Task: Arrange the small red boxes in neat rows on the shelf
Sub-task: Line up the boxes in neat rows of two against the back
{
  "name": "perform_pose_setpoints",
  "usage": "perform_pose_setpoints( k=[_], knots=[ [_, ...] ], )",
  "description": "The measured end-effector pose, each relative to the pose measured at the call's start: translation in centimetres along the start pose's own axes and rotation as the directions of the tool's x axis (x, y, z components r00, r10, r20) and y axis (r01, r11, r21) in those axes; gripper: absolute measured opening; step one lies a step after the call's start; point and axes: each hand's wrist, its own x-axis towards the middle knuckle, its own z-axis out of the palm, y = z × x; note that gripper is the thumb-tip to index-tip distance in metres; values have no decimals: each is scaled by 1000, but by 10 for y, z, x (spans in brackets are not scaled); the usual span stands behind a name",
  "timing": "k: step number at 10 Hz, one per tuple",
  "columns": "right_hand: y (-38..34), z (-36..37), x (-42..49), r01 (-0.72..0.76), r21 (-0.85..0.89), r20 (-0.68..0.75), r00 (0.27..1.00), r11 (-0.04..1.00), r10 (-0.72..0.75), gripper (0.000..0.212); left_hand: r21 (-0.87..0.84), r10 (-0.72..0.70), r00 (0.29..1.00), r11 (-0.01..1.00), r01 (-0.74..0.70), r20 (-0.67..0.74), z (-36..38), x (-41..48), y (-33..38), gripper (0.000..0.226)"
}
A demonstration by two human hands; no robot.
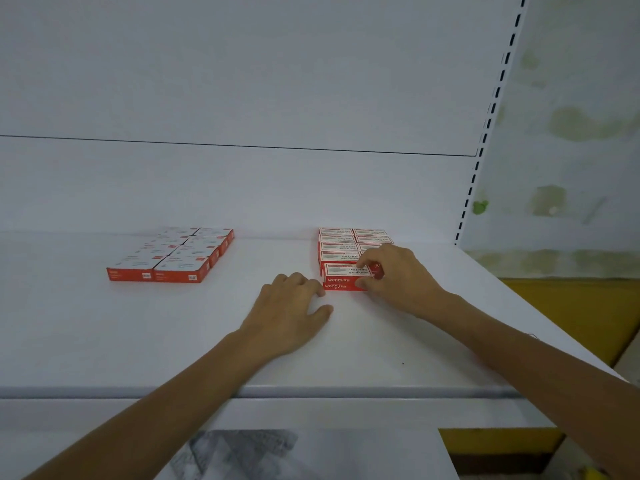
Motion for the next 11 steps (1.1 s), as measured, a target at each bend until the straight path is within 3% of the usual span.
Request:
perform_pose_setpoints(
  k=[3, 5, 6, 8, 10, 11],
  knots=[
    [-8, 0, 7, -74, -16, 0, 997, 997, 74, 28, 3, -7, 1000, 1000, 7, 2, 1, 1, 0, 38],
    [-2, 0, 5, -46, 22, 21, 999, 999, 46, 35, -1, -8, 1000, 1000, 8, 28, -3, 1, 2, 37],
    [7, -5, -2, -6, 120, 61, 998, 993, -1, 49, -50, 36, 999, 998, -35, 23, -4, 1, 8, 31],
    [33, -28, -25, -61, 127, -6, 998, 990, 62, 36, -261, 197, 980, 946, -193, -13, 7, 5, 57, 25],
    [70, -61, -66, -181, 103, -84, 978, 978, 190, 22, -395, 338, 938, 874, -283, 74, 24, 17, 118, 44],
    [85, -71, -94, -241, 80, -119, 961, 967, 249, 28, -398, 370, 924, 866, -303, 102, 29, 19, 140, 62]
  ],
)
